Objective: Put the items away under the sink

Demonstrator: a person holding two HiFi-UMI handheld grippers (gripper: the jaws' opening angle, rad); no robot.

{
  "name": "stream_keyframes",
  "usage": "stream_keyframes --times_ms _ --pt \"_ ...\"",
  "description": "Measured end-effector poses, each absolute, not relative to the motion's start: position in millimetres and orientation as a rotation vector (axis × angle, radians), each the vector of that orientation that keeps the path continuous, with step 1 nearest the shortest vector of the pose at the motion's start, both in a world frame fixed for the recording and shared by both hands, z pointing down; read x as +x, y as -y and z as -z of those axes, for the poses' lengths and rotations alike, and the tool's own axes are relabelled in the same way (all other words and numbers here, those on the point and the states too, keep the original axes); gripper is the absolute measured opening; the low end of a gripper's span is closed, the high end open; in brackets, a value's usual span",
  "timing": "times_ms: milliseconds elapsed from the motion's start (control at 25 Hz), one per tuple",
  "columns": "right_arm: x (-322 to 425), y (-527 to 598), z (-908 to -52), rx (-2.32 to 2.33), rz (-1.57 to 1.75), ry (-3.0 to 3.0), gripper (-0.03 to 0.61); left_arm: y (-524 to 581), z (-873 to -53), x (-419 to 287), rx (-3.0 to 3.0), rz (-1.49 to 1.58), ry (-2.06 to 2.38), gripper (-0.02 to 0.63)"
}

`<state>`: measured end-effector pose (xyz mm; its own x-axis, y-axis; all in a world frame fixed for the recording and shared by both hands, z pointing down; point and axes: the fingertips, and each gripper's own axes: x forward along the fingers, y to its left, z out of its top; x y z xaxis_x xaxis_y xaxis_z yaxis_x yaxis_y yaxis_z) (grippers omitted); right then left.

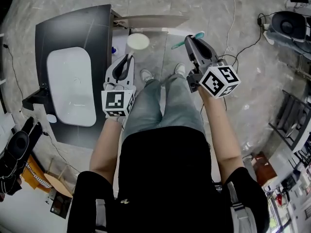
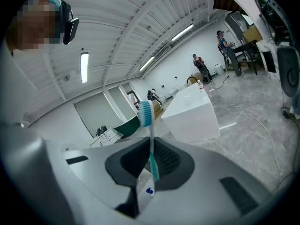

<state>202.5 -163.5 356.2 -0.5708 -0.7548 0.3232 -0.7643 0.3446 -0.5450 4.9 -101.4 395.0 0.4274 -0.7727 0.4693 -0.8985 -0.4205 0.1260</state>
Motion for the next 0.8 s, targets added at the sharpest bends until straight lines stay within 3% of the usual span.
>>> stream_keyframes --times_ms 800 --pt "176 180 -540 1.163 -0.885 2.654 0.046 103 -585 -21 2.140 -0.402 1.730 0.060"
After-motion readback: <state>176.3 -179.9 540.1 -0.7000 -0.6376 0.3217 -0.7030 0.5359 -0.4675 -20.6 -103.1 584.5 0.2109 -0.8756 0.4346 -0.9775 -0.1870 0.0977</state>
